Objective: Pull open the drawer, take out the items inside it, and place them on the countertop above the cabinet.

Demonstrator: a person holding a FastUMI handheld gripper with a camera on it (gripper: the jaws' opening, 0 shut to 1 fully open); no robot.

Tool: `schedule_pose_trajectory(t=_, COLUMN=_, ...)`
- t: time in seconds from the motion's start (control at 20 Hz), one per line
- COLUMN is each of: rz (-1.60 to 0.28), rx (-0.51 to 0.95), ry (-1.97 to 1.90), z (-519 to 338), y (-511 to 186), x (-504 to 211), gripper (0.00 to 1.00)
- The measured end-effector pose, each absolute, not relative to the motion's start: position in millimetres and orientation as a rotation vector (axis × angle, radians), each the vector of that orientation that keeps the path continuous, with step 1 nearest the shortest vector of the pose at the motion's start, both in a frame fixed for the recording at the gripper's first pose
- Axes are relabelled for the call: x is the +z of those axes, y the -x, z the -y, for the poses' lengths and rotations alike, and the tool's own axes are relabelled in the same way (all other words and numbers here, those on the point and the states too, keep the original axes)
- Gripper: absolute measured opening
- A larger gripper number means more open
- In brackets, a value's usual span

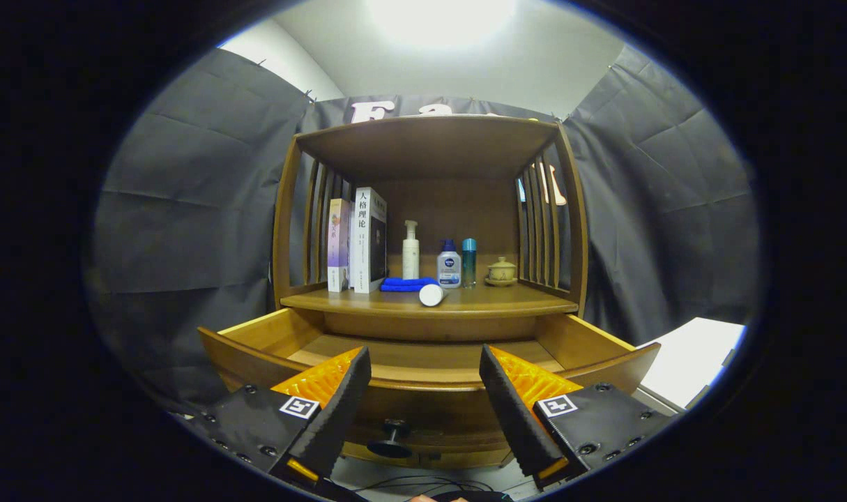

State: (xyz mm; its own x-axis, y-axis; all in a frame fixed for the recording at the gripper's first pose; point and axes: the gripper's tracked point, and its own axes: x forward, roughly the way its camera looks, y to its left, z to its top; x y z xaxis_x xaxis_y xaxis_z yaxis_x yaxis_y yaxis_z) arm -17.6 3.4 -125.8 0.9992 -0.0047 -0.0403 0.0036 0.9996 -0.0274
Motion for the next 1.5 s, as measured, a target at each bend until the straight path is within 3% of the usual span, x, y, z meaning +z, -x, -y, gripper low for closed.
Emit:
schedule_pose_trajectory(t=0.65, rz=-0.115, rx=-0.006, ry=0.062, z=-28, y=34, x=-169, gripper=0.98)
schedule_pose_trajectory(t=1.5, rz=-0.185, rx=-0.078, ry=0.068, z=-22, y=4, x=-188, gripper=0.98)
